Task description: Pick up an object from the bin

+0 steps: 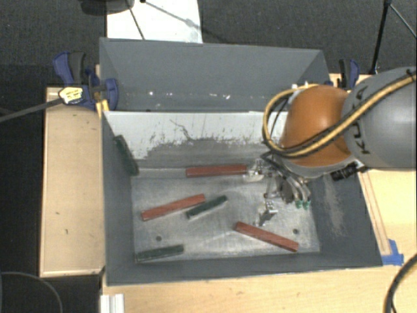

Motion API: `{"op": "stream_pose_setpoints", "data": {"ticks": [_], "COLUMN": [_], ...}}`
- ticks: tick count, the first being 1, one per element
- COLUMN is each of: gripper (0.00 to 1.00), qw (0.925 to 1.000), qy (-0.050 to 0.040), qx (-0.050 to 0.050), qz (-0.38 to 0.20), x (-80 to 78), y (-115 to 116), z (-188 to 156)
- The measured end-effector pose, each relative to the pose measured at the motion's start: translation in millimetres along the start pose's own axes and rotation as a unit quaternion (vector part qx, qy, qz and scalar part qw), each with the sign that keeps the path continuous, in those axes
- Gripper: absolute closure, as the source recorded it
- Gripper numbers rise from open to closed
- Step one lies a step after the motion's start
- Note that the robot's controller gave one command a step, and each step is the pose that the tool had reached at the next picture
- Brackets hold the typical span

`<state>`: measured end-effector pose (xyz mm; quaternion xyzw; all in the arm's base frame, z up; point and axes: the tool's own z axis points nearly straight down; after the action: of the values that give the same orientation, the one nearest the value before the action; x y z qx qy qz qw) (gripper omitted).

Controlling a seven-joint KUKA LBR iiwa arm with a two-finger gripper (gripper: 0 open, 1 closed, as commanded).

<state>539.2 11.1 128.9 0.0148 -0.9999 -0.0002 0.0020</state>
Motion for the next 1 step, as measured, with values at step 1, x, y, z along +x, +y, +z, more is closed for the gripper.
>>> {"op": "stream_pose_setpoints", "data": {"ticks": [1], "gripper": [1.0], "qw": [0.9969], "qy": [-0.0085], "qx": [0.0], "qz": [-0.078], "x": [34.0], "y": [28.4], "z": [54.6]}}
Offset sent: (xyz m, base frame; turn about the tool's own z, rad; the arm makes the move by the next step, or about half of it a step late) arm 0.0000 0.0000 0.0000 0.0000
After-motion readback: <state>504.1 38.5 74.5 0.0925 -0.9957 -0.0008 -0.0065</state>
